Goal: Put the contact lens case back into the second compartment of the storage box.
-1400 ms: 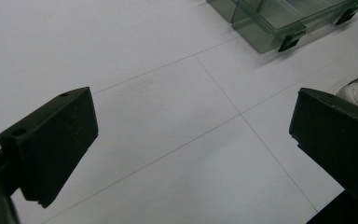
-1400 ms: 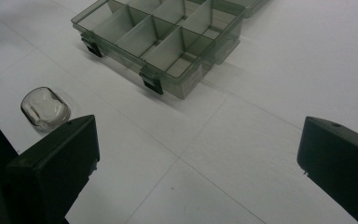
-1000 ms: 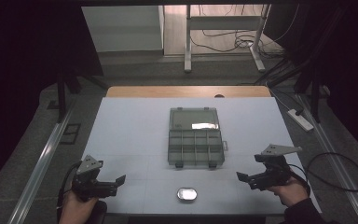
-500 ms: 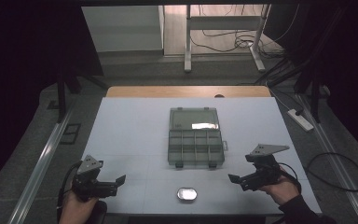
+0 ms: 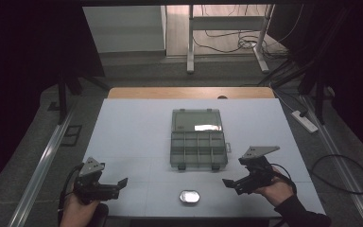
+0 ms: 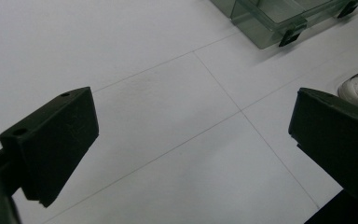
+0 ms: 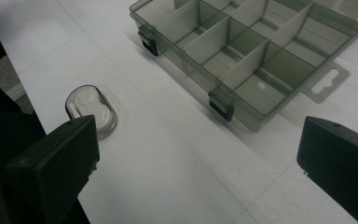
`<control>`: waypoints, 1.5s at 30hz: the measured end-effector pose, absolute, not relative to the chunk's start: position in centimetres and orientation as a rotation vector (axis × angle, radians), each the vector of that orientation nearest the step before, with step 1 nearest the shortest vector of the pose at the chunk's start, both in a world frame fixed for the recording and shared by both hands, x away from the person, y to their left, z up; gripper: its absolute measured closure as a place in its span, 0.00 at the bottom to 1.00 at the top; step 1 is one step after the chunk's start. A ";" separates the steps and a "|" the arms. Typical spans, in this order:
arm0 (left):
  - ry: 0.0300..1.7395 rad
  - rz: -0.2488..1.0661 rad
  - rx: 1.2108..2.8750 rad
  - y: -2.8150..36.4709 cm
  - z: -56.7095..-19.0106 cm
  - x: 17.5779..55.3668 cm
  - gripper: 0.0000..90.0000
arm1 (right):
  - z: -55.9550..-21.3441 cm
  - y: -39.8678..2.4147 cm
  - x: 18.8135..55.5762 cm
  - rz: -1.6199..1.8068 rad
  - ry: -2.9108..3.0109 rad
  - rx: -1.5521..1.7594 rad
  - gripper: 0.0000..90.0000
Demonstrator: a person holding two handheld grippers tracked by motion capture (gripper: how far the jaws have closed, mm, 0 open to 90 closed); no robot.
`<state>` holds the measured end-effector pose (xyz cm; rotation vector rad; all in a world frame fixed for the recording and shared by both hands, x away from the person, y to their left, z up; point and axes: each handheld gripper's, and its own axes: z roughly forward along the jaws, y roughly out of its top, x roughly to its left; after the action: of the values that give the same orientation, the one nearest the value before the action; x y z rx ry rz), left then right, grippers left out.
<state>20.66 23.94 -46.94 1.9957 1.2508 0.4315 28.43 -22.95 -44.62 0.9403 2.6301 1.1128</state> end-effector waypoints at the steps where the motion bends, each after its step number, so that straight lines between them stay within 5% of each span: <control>1: 1.251 0.431 1.996 23.9 -46.9 20.7 0.01 | -44.7 -22.8 28.4 1.110 2.634 0.935 0.00; 45: 1.246 0.433 1.995 24.0 -46.9 20.6 0.01 | -47.0 -14.1 28.1 0.889 2.869 0.730 0.00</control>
<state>20.64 23.97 -46.94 1.9950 1.2462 0.4333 28.10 -14.09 -46.96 0.7302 2.8693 0.8888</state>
